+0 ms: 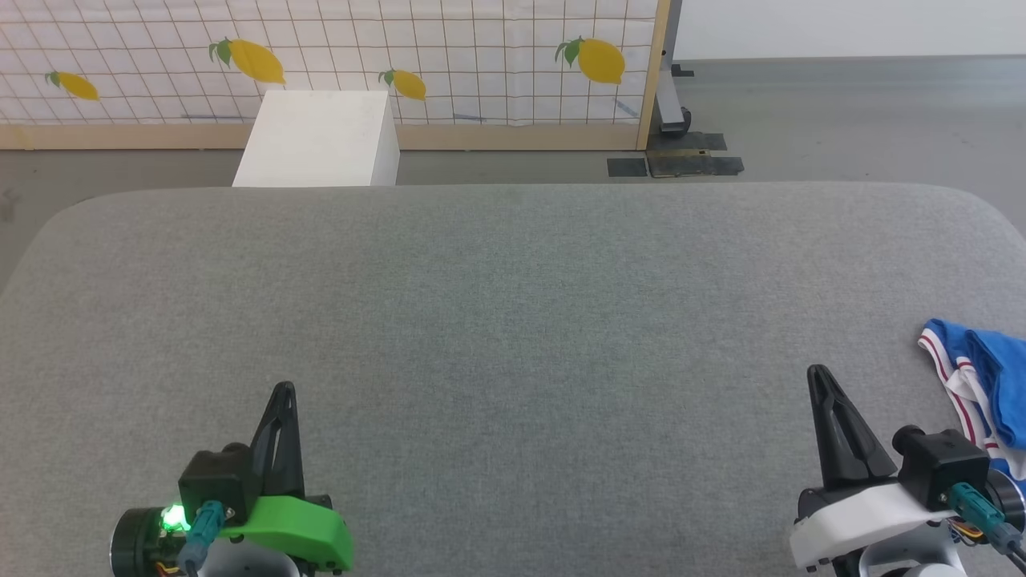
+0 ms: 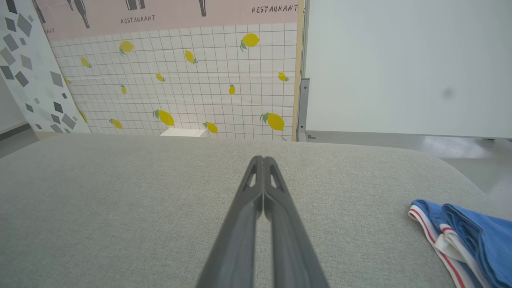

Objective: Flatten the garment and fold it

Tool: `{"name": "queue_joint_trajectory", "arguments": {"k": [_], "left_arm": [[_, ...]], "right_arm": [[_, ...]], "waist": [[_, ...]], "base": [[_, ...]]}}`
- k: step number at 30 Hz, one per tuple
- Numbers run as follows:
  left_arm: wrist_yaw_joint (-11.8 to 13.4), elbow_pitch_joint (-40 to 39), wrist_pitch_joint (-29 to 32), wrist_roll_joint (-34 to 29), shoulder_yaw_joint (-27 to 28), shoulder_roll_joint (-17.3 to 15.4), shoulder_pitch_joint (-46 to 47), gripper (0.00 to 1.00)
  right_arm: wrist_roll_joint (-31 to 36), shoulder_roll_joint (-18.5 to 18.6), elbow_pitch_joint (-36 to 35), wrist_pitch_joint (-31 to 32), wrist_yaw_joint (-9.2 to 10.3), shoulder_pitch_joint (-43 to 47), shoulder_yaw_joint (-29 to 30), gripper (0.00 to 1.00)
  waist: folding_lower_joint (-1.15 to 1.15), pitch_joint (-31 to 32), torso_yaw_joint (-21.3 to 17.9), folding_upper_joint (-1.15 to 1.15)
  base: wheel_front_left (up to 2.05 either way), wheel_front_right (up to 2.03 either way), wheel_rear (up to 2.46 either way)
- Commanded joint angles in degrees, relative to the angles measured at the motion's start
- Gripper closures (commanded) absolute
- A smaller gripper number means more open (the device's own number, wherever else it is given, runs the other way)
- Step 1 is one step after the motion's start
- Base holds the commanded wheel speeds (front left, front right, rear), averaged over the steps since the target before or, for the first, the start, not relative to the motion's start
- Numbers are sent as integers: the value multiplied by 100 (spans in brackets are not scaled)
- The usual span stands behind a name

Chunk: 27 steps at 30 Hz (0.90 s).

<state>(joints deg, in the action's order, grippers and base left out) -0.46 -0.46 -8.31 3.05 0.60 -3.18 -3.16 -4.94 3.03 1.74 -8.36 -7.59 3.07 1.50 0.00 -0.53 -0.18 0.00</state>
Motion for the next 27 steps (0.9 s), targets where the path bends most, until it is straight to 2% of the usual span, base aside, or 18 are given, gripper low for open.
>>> {"name": "queue_joint_trajectory", "arguments": {"k": [1, 27], "left_arm": [[17, 14, 36, -28, -11, 14, 111, 100], [28, 26, 337, -133, -30, 20, 189, 100]], "right_arm": [[58, -7, -40, 44, 4, -108, -17, 100], [223, -10, -91, 343, 6, -183, -67, 100]], "waist": [[0, 1, 1, 0], [0, 21, 7, 0]], "base": [[0, 0, 0], [0, 0, 0]]}}
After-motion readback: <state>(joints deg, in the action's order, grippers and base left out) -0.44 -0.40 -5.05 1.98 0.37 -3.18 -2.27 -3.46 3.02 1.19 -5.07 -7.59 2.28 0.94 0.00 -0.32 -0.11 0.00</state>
